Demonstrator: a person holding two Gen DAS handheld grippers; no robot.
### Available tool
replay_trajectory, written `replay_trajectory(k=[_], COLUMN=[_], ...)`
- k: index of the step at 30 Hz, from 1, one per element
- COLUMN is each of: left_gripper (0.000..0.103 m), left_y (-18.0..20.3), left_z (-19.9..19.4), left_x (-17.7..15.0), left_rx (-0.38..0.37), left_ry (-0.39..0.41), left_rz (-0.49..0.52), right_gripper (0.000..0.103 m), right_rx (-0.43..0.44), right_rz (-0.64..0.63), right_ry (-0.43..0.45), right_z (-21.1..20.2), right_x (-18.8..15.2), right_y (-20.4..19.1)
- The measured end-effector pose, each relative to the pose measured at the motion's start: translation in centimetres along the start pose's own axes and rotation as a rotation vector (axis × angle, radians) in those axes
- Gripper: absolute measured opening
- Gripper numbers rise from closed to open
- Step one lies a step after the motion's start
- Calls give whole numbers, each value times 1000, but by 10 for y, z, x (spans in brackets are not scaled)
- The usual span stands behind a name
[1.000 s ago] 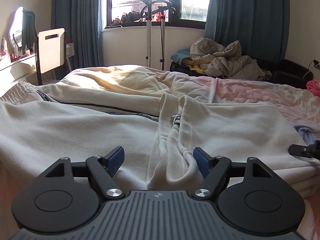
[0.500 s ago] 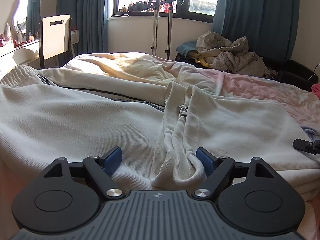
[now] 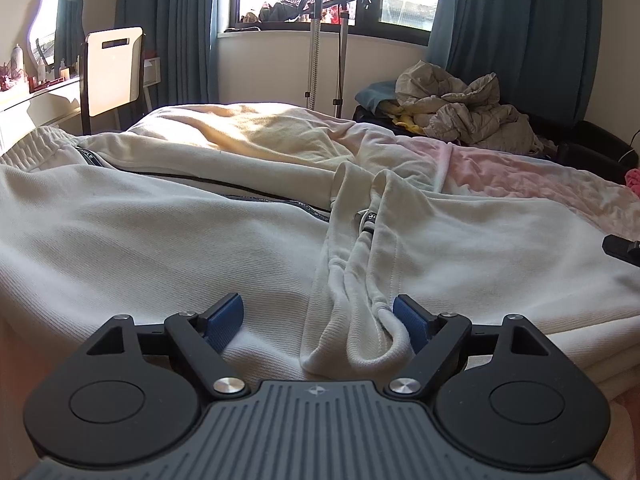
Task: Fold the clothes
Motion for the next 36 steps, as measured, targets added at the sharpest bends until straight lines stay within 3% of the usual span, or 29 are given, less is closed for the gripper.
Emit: replay_trajectory(k=[3, 5, 10, 14, 16, 17, 21, 27, 31, 34, 36], left_gripper=[86, 86, 86, 86, 86, 86, 85, 85, 85, 86, 86], left_y=[0, 0, 0, 1, 1, 1, 4, 10, 15, 27, 43], left_z=[0, 1, 1, 1, 0, -1, -7, -39, -63, -60, -47], left_x=[0, -1, -1, -1, -1, -1, -2, 3, 26, 46, 54], left_rx=[3, 4, 8, 7, 6, 4, -19, -41, 17, 69, 83], left_ry=[0, -1, -3, 2, 6, 7, 15, 93, 193, 203, 166], left_rz=[4, 1, 1, 1, 4, 3, 9, 20, 18, 28, 57], right_gripper=[58, 60, 66, 67, 54, 39, 22, 17, 16, 16, 16], right_rx=[-61, -55, 156, 73, 17, -10, -41, -7, 17, 39, 51], right_rz=[24, 10, 18, 25, 49, 62, -52, -60, -95, -116, -120], right_ry=[-21, -20, 15, -2, -6, -8, 35, 108, 160, 210, 247], right_z=[6, 4, -11, -5, -1, 1, -4, -22, -40, -55, -66], right_x=[-2, -3, 1, 0, -1, -1, -3, 7, 15, 26, 35], right_y=[14, 7, -15, -8, 3, 8, -16, -41, -56, -67, -72])
Point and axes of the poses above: each gripper's, at about its wrist camera, not at the fingertips, and z roughly the way its jaws point, y to its right, x to its top, the point moved 2 cm from there along z, roughly the way its jaws point, and after that the axes turned 12 degrees about z, right-handed, at the moved point
